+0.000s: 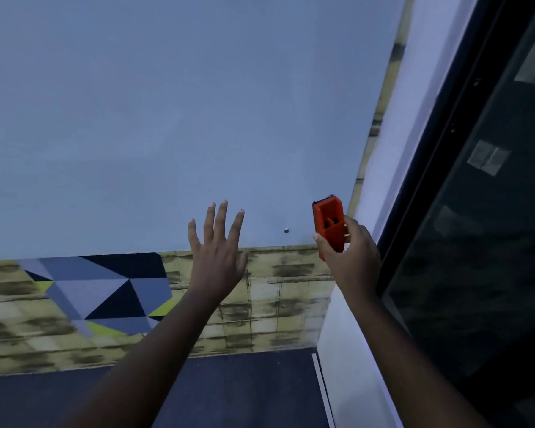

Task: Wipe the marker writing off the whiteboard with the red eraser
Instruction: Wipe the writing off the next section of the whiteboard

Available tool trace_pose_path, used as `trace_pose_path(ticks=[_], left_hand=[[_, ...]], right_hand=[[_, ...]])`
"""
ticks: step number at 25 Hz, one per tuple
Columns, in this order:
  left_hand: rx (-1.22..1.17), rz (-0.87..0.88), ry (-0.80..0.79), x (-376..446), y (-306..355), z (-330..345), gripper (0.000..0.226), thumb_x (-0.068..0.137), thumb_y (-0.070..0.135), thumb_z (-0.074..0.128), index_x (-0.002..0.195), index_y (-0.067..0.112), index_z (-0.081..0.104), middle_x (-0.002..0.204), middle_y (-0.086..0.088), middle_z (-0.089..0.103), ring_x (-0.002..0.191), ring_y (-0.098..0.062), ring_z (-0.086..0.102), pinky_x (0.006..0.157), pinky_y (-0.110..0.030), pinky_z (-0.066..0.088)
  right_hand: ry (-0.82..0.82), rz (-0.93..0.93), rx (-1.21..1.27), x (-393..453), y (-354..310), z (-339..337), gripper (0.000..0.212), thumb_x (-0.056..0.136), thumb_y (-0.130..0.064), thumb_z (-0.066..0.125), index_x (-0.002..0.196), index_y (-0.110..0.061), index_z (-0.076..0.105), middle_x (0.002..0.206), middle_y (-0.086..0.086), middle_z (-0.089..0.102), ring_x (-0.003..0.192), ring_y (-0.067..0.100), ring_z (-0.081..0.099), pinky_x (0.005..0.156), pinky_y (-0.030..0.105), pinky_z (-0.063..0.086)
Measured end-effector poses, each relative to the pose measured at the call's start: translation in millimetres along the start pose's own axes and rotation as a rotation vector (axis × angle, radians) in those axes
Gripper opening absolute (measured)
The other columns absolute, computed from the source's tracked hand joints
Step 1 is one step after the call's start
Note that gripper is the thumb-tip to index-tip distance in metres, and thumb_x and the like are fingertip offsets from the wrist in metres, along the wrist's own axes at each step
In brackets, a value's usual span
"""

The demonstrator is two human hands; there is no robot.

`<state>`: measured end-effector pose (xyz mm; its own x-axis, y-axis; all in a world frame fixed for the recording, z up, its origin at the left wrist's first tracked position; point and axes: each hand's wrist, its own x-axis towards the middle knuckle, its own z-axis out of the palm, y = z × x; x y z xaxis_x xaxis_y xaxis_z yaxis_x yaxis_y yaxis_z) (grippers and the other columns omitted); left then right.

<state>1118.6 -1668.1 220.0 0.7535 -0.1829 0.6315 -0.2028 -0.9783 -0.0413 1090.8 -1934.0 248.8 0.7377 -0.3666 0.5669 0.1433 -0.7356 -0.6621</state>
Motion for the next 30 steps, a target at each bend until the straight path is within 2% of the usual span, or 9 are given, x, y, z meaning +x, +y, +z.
trace_pose_path(ticks=[12, 18, 22, 30], left_hand=[[0.061, 0.031, 0.138, 42, -15, -85, 0.083, 0.098, 0.045, 0.066, 0.167, 0.015, 0.03, 0.176, -0.019, 0.013, 0.163, -0.041, 0.011, 0.122, -0.074, 0.016], [0.104, 0.054, 0.235, 63, -55, -115, 0.083, 0.097, 0.045, 0.067, 0.167, 0.015, 0.031, 0.176, -0.018, 0.016, 0.163, -0.04, 0.013, 0.122, -0.073, 0.017], [0.098, 0.016, 0.243, 67, -81, -121, 0.084, 0.098, 0.046, 0.065, 0.167, 0.015, 0.03, 0.176, -0.018, 0.014, 0.163, -0.039, 0.011, 0.123, -0.072, 0.016], [0.087, -0.01, 0.256, 77, -97, -115, 0.083, 0.098, 0.048, 0.063, 0.167, 0.015, 0.03, 0.175, -0.017, 0.016, 0.163, -0.039, 0.013, 0.123, -0.071, 0.015]], right_hand=[[0.093, -0.067, 0.037, 23, -39, -55, 0.06, 0.084, -0.057, 0.077, 0.131, -0.023, 0.062, 0.11, -0.003, 0.069, 0.092, 0.02, 0.067, 0.078, 0.04, 0.057], [0.159, -0.072, 0.059, 41, -87, -50, 0.061, 0.084, -0.057, 0.077, 0.133, -0.023, 0.061, 0.112, -0.004, 0.069, 0.094, 0.02, 0.067, 0.076, 0.033, 0.051], [0.159, -0.093, 0.031, 47, -111, -43, 0.062, 0.085, -0.059, 0.074, 0.134, -0.024, 0.059, 0.113, -0.005, 0.067, 0.094, 0.017, 0.065, 0.073, 0.029, 0.043], [0.158, -0.123, 0.0, 56, -129, -31, 0.063, 0.085, -0.06, 0.074, 0.135, -0.023, 0.059, 0.11, -0.004, 0.067, 0.092, 0.017, 0.066, 0.073, 0.028, 0.045]])
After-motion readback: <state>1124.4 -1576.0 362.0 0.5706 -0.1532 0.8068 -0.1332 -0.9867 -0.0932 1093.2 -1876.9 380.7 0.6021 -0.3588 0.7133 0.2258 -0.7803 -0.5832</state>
